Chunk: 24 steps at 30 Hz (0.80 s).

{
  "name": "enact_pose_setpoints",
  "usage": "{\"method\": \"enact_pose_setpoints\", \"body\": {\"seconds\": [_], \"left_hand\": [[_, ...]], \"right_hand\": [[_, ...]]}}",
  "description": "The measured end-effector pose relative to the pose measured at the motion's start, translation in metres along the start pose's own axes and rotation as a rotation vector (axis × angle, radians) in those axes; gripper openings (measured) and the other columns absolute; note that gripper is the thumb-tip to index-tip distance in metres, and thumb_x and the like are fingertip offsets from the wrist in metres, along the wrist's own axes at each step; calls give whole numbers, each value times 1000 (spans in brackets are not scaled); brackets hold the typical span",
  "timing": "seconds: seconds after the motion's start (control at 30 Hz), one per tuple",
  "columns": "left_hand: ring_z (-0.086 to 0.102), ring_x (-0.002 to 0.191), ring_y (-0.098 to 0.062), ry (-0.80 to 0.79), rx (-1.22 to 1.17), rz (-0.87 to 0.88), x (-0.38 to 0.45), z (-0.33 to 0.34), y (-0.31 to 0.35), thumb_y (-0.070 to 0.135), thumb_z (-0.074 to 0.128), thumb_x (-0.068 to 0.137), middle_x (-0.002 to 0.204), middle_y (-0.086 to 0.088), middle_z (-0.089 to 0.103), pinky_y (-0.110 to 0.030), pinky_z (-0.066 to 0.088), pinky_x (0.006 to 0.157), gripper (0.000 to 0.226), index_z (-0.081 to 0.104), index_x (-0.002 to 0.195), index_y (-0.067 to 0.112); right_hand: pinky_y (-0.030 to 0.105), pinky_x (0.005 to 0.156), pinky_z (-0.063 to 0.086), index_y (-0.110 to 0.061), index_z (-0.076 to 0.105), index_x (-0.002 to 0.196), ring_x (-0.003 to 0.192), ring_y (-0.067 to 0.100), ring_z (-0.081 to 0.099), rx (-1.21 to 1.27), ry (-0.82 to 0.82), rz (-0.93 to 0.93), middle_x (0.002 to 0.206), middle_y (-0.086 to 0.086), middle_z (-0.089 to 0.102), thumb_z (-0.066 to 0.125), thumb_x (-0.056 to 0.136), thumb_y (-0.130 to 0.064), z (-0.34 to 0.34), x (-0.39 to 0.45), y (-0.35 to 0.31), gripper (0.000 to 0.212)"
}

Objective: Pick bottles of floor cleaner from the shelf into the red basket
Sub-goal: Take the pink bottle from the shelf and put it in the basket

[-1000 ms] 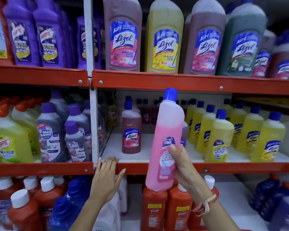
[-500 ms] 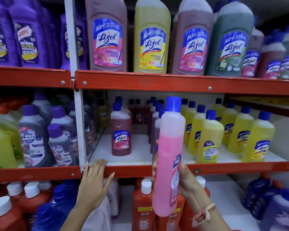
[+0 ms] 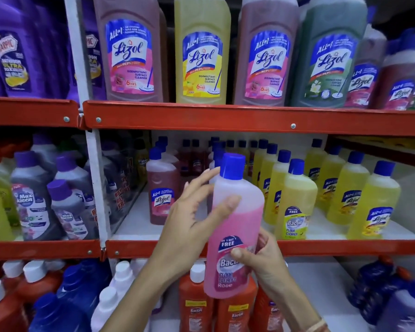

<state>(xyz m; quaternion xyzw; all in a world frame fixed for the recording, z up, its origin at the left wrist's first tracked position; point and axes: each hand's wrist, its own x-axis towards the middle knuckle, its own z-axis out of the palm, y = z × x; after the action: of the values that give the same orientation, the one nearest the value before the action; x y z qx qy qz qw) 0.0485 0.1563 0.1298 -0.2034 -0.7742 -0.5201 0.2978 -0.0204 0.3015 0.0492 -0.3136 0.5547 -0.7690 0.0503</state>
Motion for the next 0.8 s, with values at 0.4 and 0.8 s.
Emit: {"method": "enact_pose_setpoints", "body": {"seconds": [0.4, 0.8], "left_hand": [[67, 96, -16, 108, -85, -260, -59, 65, -33, 21, 92, 53, 106, -1, 70, -44, 56, 82, 54, 70, 102, 19], [68, 81, -9, 72, -150, -647, -173, 138, -105, 8, 92, 49, 92, 0, 77, -28, 56, 73, 49, 74, 94, 13]], "right_hand": [[22, 78, 56, -18, 62, 110, 94, 12, 70, -311, -20, 143, 98, -8, 77, 85, 53, -7, -58, -66, 26, 62], [38, 96, 52, -15, 54, 128, 113, 16, 63, -406, -38, 525, 120, 1, 69, 91, 54, -22, -108, -168, 119, 83]]}}
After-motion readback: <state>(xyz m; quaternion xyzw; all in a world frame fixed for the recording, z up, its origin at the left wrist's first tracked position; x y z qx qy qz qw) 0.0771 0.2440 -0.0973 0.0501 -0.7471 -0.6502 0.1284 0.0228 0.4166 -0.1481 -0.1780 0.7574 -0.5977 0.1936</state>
